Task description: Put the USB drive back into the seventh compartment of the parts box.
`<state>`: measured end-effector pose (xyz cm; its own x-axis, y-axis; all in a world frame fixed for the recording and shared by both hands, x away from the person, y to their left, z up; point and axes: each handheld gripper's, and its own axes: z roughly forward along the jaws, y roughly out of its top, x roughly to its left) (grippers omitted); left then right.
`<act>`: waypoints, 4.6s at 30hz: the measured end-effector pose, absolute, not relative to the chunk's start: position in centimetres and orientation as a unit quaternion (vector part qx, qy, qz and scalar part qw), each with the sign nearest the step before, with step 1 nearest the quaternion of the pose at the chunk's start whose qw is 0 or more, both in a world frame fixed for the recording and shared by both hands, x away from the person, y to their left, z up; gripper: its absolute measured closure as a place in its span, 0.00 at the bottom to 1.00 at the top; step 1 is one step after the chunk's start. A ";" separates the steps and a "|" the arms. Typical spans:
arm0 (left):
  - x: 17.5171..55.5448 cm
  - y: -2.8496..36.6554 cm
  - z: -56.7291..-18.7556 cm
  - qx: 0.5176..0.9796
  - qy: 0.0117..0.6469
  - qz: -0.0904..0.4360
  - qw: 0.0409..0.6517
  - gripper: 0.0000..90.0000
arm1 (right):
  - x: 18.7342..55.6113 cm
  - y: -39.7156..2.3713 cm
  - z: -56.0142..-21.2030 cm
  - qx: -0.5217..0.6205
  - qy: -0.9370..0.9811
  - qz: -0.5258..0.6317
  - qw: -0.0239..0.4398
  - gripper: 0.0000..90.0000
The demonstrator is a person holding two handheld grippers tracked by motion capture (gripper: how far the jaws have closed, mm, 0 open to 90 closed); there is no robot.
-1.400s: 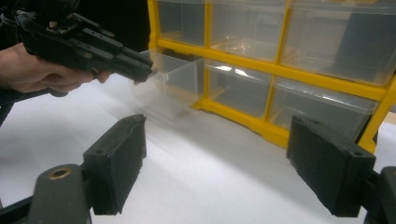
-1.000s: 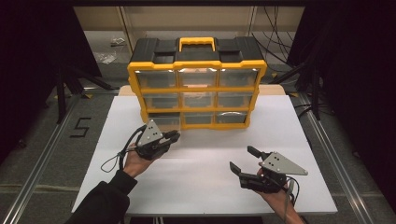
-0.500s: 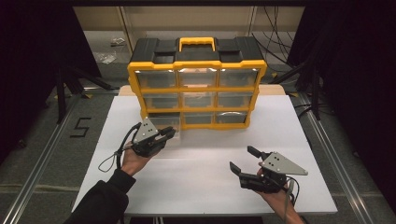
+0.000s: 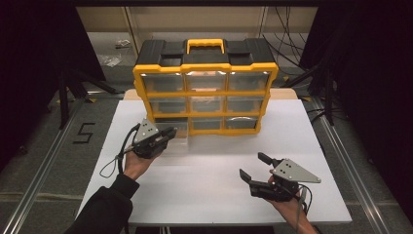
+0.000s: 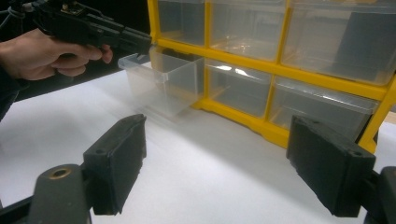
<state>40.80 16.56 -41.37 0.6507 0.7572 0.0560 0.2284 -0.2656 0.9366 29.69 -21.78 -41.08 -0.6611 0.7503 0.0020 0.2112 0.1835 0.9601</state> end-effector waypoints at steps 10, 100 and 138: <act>41.3 17.0 -41.4 0.748 0.341 0.262 0.506 0.87 | 29.7 -21.7 -41.1 0.330 0.728 0.548 0.246 0.23; 37.5 17.1 -43.0 0.739 0.339 0.168 0.557 0.23 | 29.7 -21.8 -41.1 0.329 0.727 0.549 0.247 0.23; 36.7 17.3 -45.2 0.756 0.359 0.172 0.520 0.23 | 29.6 -21.9 -41.1 0.333 0.727 0.547 0.247 0.23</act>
